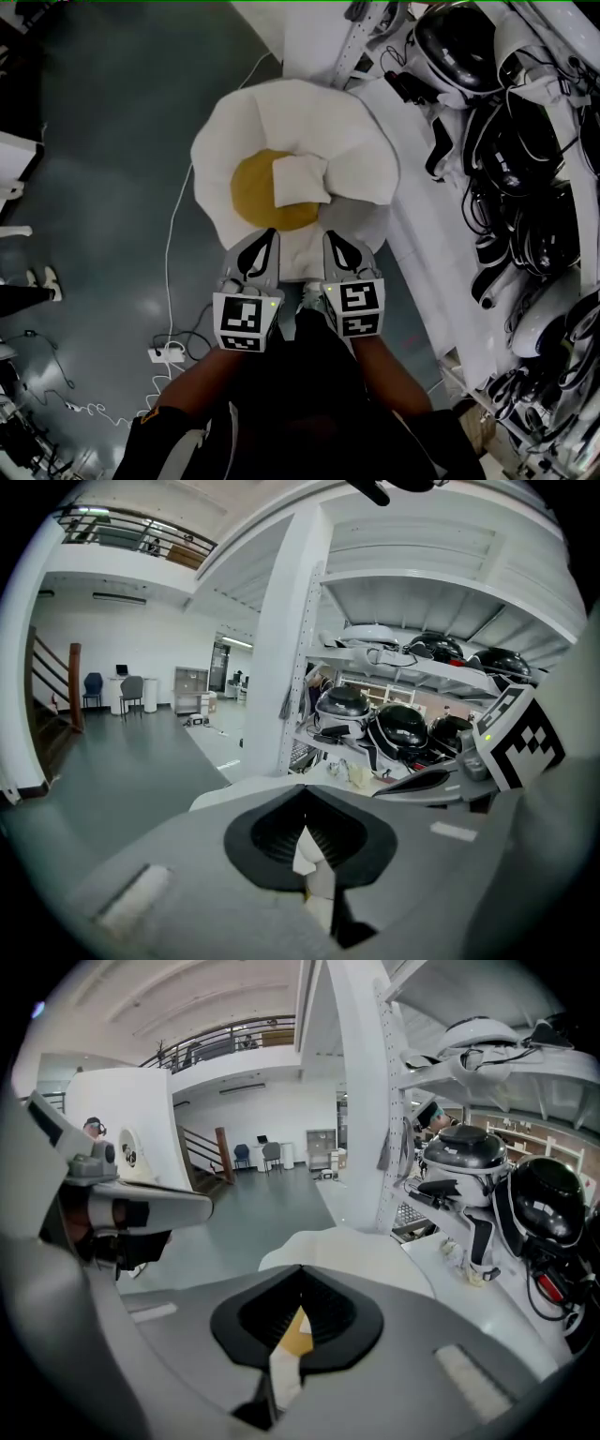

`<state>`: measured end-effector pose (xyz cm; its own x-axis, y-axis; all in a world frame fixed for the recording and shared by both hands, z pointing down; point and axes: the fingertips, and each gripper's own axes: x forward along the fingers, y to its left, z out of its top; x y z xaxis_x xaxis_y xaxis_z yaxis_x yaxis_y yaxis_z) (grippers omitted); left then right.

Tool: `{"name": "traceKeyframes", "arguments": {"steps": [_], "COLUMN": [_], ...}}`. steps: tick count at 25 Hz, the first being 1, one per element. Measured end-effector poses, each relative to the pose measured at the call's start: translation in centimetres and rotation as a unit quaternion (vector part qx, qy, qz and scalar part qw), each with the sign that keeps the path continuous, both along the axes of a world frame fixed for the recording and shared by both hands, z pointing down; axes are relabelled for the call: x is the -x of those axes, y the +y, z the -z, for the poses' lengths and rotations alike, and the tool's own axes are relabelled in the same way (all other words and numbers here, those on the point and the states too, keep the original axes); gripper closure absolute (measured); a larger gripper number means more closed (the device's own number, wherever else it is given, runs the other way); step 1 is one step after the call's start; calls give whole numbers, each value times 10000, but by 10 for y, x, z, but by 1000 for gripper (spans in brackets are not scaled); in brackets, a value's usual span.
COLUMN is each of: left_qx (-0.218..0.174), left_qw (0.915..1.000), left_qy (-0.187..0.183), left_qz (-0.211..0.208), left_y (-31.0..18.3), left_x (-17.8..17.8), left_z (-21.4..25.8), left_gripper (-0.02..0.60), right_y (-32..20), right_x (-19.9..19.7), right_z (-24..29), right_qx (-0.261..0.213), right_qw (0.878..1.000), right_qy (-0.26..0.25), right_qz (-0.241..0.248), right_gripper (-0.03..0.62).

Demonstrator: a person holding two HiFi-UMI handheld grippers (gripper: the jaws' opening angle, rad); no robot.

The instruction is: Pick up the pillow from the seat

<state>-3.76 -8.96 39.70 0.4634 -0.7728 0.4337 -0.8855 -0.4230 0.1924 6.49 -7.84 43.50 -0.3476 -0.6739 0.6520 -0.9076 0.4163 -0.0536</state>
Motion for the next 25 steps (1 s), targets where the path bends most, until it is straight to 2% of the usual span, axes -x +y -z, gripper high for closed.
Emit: {"name": "traceKeyframes", "arguments": {"steps": [9, 12, 14, 25], "left_qx": [269, 260, 288, 678], "left_qw": [9994, 9992, 9992, 9969], "left_qy": [215, 124, 38, -65], "left_qz": [-105, -280, -287, 389], "left_y": [-26, -37, -42, -68], "left_x": [18, 19, 18, 1], "left_z": [-39, -53, -65, -147], "left_gripper": [580, 580, 580, 580], "right_y": [-24, -36, -43, -85], "right_x": [12, 13, 10, -33], "right_z": [-35, -49, -59, -144], "right_qx": [225, 290, 354, 681], "right_qw": [9991, 9988, 9987, 9962], "right_qy": [328, 349, 350, 511], "right_qz": [-110, -166, -137, 191], "right_gripper": [591, 591, 562, 540]}}
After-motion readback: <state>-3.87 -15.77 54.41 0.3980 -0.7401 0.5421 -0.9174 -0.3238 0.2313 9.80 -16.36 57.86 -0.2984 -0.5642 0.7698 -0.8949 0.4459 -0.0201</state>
